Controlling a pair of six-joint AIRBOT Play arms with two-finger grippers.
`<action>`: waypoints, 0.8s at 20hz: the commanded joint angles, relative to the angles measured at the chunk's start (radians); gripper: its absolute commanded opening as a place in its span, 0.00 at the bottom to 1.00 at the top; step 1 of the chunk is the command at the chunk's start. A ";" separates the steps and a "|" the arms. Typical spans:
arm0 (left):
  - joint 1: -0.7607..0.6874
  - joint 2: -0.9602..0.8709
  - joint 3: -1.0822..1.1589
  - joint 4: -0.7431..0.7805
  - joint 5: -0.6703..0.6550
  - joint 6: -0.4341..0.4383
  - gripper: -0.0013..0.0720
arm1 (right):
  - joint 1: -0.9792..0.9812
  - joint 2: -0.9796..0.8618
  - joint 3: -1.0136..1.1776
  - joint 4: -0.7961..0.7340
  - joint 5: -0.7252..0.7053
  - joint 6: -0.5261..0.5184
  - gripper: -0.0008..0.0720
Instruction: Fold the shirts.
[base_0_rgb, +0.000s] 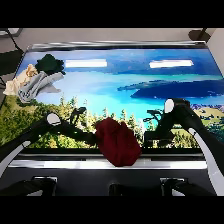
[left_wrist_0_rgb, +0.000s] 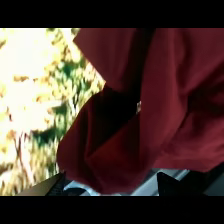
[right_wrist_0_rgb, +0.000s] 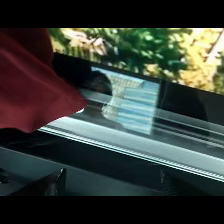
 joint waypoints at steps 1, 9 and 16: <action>-0.060 -0.048 -0.015 -0.011 0.106 0.030 0.77 | -0.002 -0.002 -0.058 0.071 -0.038 -0.024 0.97; -0.064 -0.051 -0.014 -0.011 0.046 0.011 0.06 | -0.002 -0.019 -0.259 0.313 -0.345 -0.127 0.96; -0.064 -0.045 -0.013 -0.011 0.031 -0.032 0.06 | -0.002 -0.047 -0.291 0.447 -0.443 -0.176 0.15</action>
